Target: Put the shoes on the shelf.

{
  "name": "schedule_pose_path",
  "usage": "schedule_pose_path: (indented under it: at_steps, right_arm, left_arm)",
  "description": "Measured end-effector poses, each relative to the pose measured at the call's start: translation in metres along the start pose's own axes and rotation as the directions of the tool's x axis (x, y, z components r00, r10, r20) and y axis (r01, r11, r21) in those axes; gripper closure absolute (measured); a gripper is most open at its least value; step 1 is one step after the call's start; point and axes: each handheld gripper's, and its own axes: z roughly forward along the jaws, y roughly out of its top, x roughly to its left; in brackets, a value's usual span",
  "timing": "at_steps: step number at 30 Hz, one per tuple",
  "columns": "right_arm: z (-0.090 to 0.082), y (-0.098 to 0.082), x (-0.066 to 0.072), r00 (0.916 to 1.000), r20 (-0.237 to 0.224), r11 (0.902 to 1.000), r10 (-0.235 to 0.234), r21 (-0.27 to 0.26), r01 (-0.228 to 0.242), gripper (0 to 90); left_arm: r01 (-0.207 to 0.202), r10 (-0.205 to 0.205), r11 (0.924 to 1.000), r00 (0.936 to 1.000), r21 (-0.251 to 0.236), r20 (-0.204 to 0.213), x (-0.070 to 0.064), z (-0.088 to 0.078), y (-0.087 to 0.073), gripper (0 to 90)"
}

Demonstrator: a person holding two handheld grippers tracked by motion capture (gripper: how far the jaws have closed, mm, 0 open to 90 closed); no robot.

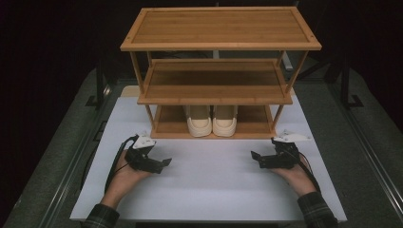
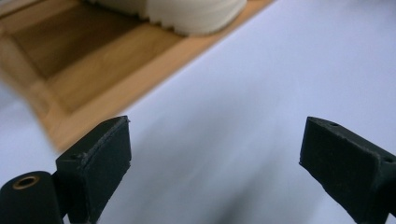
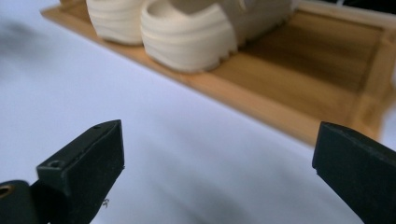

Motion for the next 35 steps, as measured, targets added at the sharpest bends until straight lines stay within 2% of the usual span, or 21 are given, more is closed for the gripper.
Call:
schedule_pose_path:
  at_steps: [6,7,10,13,15,16,20,24,25,35]
  right_arm:
    - [-0.027,-0.023,-0.007,0.9997,0.020,0.9986,-0.014,0.050,0.013,2.2]
    - [-0.027,-0.023,-0.007,0.9997,0.020,0.9986,-0.014,0.050,0.013,2.2]
    - [-0.039,-0.037,-0.008,0.9993,0.023,0.9950,-0.030,0.096,0.028,2.2]
    - [-0.044,-0.044,-0.009,0.9991,0.026,0.9924,-0.034,0.119,0.031,2.2]
    - [-0.048,-0.051,-0.010,0.9990,0.029,0.9899,-0.034,0.138,0.030,2.2]
    - [-0.052,-0.057,-0.013,0.9990,0.028,0.9875,-0.035,0.155,0.031,2.2]
    - [-0.057,-0.062,-0.016,0.9988,0.039,0.9854,-0.028,0.169,0.021,2.2]
    - [-0.058,-0.068,-0.020,0.9981,0.054,0.9796,-0.030,0.200,0.018,2.2]
    - [-0.056,-0.070,-0.022,0.9979,0.054,0.9752,-0.035,0.220,0.022,1.2]
    - [-0.055,-0.072,-0.022,0.9980,0.053,0.9770,-0.035,0.212,0.023,1.2]
  left_arm:
    - [0.006,-0.006,0.9998,0.9998,0.018,-0.019,-0.001,-0.025,-0.025,8.7]
    - [0.008,-0.007,0.9996,0.9997,0.026,-0.023,-0.001,-0.029,-0.029,8.7]
    - [0.010,-0.008,0.9982,0.9991,0.060,-0.041,-0.001,-0.038,-0.045,8.6]
    - [-0.002,0.007,0.9967,0.9987,0.082,-0.051,-0.002,-0.042,-0.052,8.6]
    - [0.011,-0.007,0.9964,0.9986,0.084,-0.053,-0.002,-0.044,-0.060,8.3]
    - [0.016,-0.012,0.9955,0.9987,0.093,-0.050,-0.002,-0.044,-0.064,4.0]
    - [0.034,-0.028,0.9914,0.9981,0.126,-0.055,0.000,-0.044,-0.077,1.8]
    - [0.084,-0.081,0.9927,0.9961,0.087,-0.036,0.004,-0.045,-0.086,0.0]
    - [0.082,-0.079,0.9930,0.9961,0.085,-0.037,0.004,-0.045,-0.086,0.0]
    - [0.081,-0.078,0.9931,0.9962,0.085,-0.039,0.004,-0.045,-0.086,0.0]
